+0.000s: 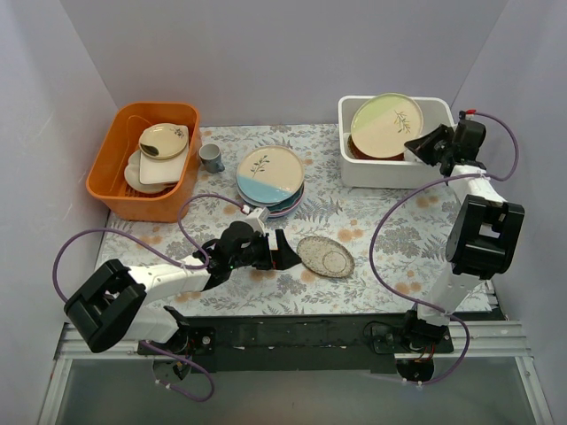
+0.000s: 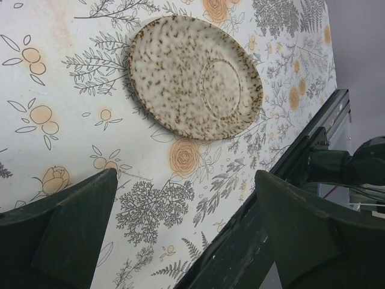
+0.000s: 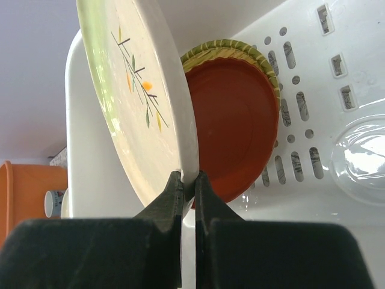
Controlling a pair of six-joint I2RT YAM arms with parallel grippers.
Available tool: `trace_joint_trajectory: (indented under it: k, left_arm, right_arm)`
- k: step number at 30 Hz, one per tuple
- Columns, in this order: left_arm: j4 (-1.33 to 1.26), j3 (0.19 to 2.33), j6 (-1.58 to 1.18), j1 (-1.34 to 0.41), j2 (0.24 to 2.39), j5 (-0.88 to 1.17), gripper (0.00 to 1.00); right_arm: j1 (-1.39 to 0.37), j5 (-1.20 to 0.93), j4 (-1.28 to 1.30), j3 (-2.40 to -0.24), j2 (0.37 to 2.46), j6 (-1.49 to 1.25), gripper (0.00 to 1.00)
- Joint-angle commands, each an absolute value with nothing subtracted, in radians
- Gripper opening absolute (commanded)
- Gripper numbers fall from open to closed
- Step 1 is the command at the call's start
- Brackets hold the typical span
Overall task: Place the plates into the plastic bin on the countertop
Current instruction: Place the plate in the plastic bin.
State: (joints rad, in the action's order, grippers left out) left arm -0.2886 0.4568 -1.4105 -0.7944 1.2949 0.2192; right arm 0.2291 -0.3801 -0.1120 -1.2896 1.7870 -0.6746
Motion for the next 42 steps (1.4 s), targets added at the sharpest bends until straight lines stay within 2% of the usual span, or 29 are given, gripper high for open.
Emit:
trace_joint_trajectory:
  k: [1,7,18,28,35,42]
  left_arm:
    - [-0.279,0.469,-1.399,-0.798,1.302,0.219,0.98]
    - [-0.275,0.474,-1.394,-0.798,1.312,0.219,0.98]
    - [-0.298,0.482,-1.396,-0.798,1.353,0.239,0.98]
    - [-0.296,0.474,-1.396,-0.798,1.347,0.238,0.98]
    - [-0.295,0.469,-1.396,-0.798,1.351,0.233,0.98]
    - [-0.302,0.469,-1.401,-0.798,1.364,0.242,0.98]
  right_arm:
    - [0.232,-0.446,-0.245,-1.419,1.813,-0.673,0.01]
    - [0.232,-0.476,-0.244,-1.46,1.858,-0.68,0.01]
    - [0.232,-0.462,-0.276,-1.43,1.752,-0.68,0.01]
    - [0.23,-0.515,-0.291,-1.525,1.861,-0.693,0.01]
    - [0.23,-0.521,-0.191,-1.652,1.936,-0.609,0.01]
    - [0.233,-0.515,-0.173,-1.605,1.97,-0.482,0.01]
